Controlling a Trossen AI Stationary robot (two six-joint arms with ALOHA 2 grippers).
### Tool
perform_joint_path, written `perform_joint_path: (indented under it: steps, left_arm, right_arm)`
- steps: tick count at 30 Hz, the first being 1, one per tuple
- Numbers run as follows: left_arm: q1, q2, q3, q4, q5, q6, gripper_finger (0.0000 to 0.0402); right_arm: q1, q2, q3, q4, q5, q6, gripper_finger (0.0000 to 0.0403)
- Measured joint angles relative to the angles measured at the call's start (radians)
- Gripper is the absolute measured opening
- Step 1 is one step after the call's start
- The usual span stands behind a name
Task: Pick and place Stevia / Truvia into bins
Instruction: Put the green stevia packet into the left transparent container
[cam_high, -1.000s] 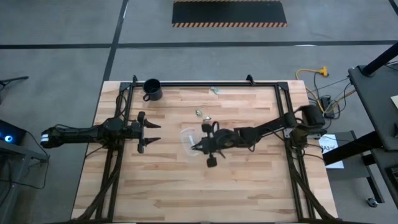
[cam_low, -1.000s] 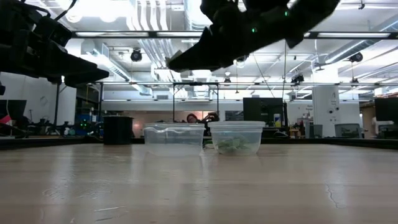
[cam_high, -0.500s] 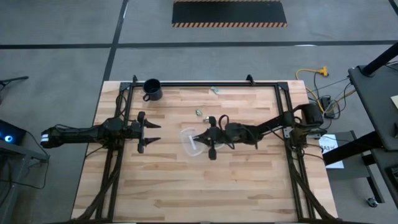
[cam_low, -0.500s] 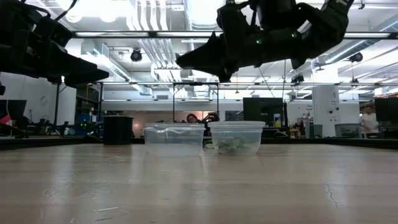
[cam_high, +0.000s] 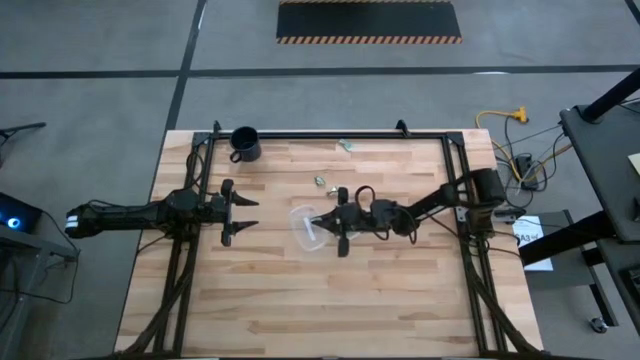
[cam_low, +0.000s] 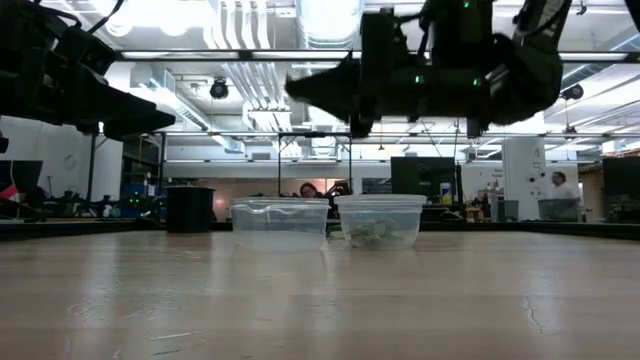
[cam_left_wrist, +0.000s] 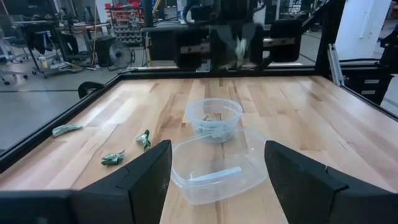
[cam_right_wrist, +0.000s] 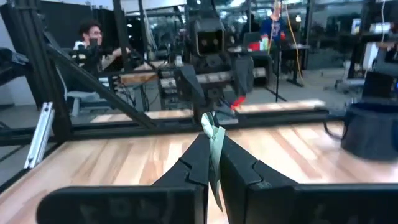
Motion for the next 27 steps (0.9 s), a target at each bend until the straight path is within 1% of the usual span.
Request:
perform_joint_path:
  steps: [5, 10, 27]
  left_arm:
    - [0.000, 0.000, 0.000, 0.000, 0.000, 0.000, 0.0240]
    - [0.000, 0.000, 0.000, 0.000, 0.000, 0.000, 0.0240]
    - [0.000, 0.000, 0.000, 0.000, 0.000, 0.000, 0.0240]
  right_arm:
    - [-0.029, 0.081, 0.007, 0.062, -0.018, 0.038, 0.0013]
    - [-0.057, 0.137, 0.022, 0.070, -0.048, 0.083, 0.0013]
    - [-0.068, 0.135, 0.024, 0.061, -0.078, 0.080, 0.0013]
